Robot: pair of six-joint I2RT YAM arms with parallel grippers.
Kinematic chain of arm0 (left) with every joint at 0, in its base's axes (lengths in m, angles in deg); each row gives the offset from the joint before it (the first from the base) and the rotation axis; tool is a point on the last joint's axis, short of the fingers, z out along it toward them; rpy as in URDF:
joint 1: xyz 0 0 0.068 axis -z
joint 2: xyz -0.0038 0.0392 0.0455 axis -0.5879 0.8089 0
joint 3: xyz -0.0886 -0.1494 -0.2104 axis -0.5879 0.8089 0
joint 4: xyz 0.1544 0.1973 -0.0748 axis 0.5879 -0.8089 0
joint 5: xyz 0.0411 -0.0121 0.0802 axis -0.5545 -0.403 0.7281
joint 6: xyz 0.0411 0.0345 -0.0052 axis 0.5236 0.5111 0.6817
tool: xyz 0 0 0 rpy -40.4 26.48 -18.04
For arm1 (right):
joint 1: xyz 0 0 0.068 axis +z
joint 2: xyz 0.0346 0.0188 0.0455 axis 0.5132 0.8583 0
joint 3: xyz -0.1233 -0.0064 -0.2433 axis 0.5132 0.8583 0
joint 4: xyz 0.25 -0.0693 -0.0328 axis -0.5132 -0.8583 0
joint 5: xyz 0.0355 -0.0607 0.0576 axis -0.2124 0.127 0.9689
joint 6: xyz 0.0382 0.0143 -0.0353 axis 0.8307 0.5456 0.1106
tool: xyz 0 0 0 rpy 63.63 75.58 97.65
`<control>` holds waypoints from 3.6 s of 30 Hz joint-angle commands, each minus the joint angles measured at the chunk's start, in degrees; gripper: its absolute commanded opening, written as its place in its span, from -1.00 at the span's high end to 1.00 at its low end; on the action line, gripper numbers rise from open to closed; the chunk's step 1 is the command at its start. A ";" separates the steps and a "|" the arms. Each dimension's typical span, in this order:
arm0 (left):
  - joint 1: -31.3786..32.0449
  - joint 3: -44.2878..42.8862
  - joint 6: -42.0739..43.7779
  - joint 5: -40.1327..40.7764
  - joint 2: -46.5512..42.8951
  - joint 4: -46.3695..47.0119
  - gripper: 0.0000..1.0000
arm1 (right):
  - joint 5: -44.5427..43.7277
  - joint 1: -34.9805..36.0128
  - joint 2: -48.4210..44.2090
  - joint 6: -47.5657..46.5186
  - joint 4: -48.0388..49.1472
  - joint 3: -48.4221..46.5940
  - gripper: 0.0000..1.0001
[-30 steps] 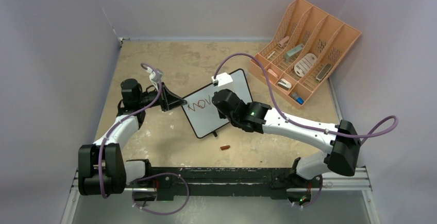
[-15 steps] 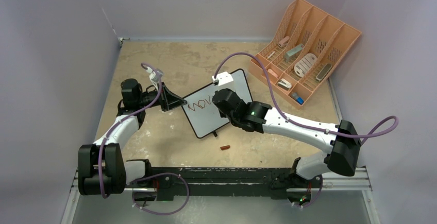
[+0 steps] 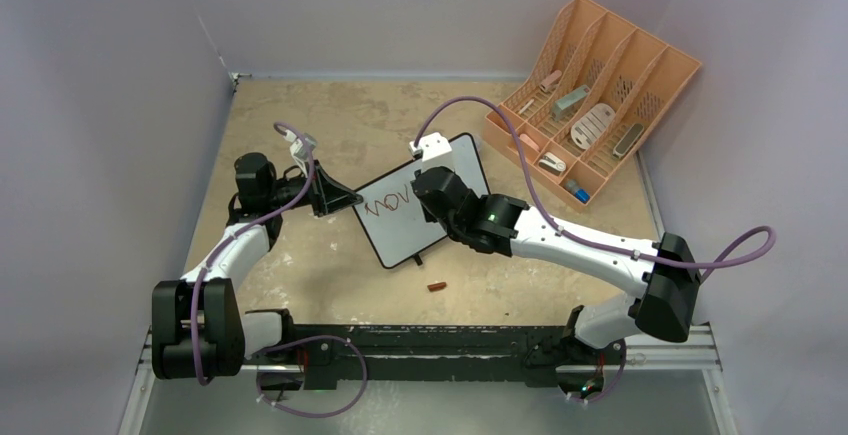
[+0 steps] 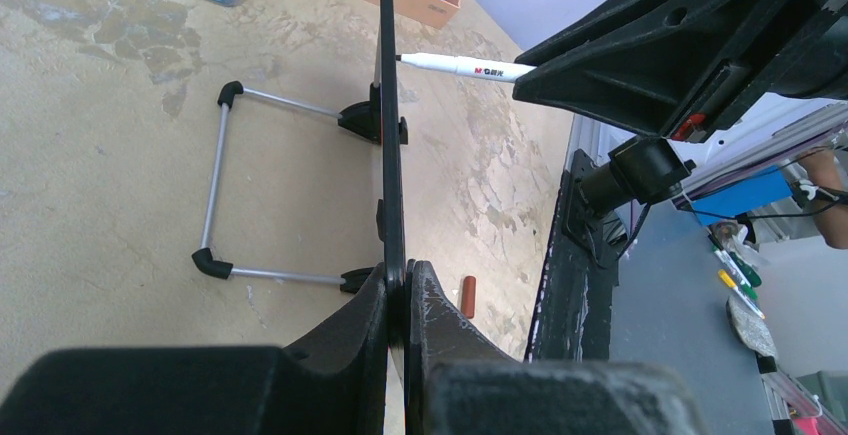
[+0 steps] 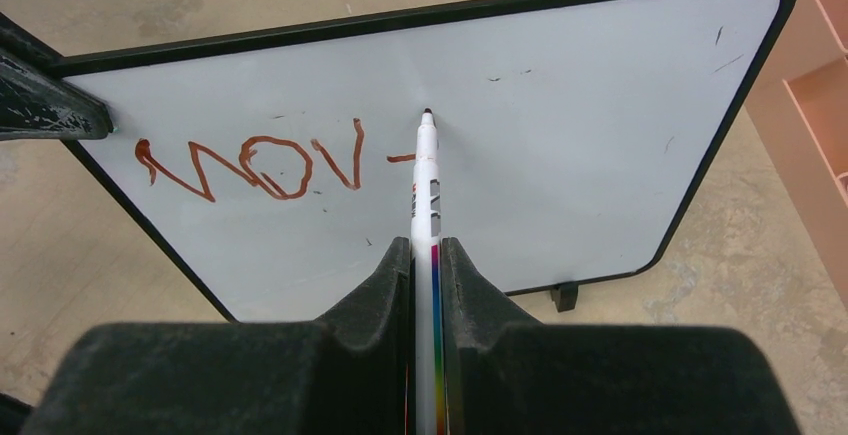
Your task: Write a sentence on the whiteboard
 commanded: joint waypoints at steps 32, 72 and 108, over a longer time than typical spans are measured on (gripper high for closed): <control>0.61 -1.50 3.10 -1.25 0.27 -0.58 1.00 | 6.82 0.08 -1.47 -1.77 -0.32 1.27 1.00; 0.64 -1.91 3.71 -1.22 0.14 -1.87 1.00 | 2.30 -0.36 -6.71 0.65 -1.29 3.32 1.00; 0.62 -2.47 4.24 -0.96 0.01 -3.21 1.00 | 5.54 -7.48 -10.64 -3.12 2.45 5.66 1.00</control>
